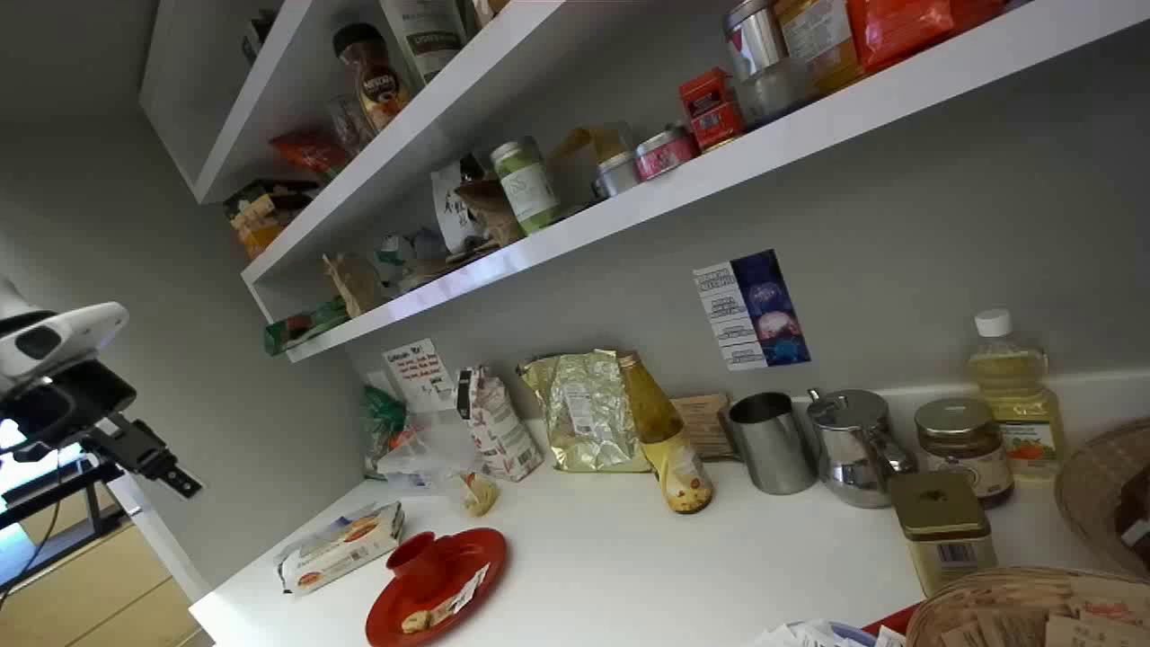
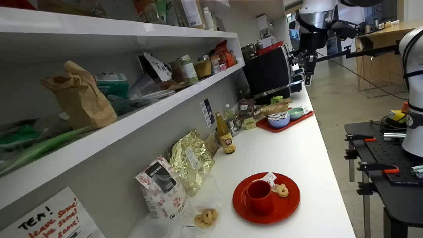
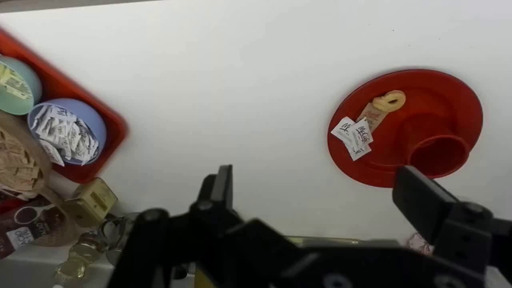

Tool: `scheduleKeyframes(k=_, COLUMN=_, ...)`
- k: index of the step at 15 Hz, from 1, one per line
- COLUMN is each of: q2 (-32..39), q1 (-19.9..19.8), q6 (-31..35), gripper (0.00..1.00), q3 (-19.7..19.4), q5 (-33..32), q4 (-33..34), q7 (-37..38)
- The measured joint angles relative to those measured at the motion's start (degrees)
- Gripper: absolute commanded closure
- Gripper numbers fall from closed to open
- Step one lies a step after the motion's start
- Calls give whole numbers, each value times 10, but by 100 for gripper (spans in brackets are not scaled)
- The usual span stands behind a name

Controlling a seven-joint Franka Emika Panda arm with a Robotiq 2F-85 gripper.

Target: Remove the red mug from the red plate.

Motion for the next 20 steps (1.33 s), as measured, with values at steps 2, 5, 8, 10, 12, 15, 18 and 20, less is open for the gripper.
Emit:
scheduleKeyframes(k=2, q2=0, q1=0, q6=-1, gripper=0, q3=0, q5=0, q4=-2, q7=0)
scheduleKeyframes(k=5, q2=1, q1=0, q6=-1, gripper=0, q3=0, q5=0, q4=-2, q7=0)
scheduleKeyframes(k=8, q2=1, q1=0, q6=-1, gripper=0, q3=0, q5=0, q4=-2, q7=0)
scheduleKeyframes(k=10, q2=1, q1=0, q6=-1, gripper=0, q3=0, q5=0, q4=-2, q7=0)
scheduleKeyframes(k=12, q2=1, q1=0, q6=-1, gripper=0, q3=0, q5=0, q4=-2, q7=0)
scheduleKeyframes(k=15, q2=4, q1=1, q6=25, gripper=0, q3=0, q5=0, q4=8, q7=0)
scheduleKeyframes(k=18, q2=26, q1=7, q6=99, gripper=0, q3=1, q5=4, q4=23, q7=0)
scheduleKeyframes(k=20, q2=60, q1=16, q6=150, gripper=0, q3=5, q5=8, q4=38, q7=0)
